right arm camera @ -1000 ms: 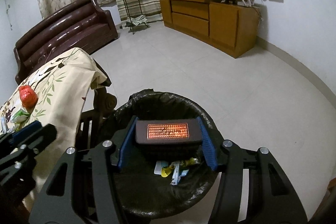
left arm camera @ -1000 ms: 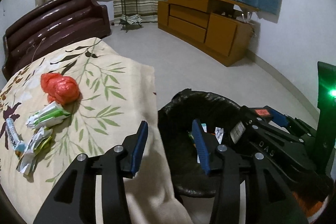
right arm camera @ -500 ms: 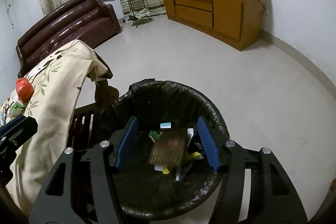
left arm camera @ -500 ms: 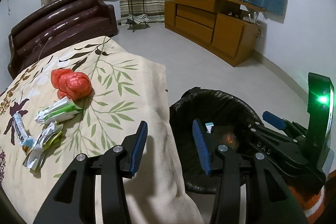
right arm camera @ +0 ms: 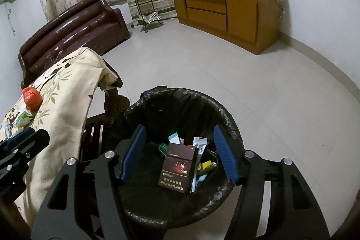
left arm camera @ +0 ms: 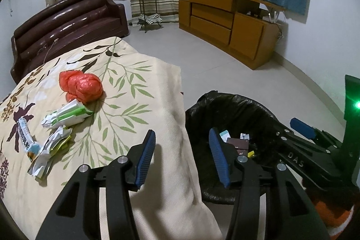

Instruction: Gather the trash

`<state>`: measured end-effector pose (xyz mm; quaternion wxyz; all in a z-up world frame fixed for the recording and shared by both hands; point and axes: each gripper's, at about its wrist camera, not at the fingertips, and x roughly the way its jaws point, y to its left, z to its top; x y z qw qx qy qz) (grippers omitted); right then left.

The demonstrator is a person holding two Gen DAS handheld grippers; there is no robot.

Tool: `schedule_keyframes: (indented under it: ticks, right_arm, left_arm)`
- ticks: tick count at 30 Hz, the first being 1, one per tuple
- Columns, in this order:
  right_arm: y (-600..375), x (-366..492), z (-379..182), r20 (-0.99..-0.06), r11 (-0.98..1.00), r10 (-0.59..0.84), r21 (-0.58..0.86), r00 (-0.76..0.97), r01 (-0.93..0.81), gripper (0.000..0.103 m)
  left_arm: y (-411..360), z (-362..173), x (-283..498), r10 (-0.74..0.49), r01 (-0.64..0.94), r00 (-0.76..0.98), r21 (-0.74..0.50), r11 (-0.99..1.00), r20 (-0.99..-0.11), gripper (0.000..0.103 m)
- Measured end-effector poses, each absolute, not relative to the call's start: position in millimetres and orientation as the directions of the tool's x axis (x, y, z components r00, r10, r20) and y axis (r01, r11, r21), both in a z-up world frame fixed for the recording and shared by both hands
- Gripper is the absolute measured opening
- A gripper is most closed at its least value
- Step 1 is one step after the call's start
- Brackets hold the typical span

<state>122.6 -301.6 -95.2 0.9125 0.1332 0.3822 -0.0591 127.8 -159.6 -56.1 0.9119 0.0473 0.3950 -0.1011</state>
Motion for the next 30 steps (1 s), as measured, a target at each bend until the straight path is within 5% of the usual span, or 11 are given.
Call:
schedule_keyframes:
  ticks: [30]
  right_arm:
    - [-241, 97, -64, -0.7, 0.983, 0.026, 0.148, 0.714, 0.11, 0.062]
  left_arm:
    - [-74, -37, 99, -0.08, 0.092, 0.701, -0.021, 0.996, -0.709, 0.052]
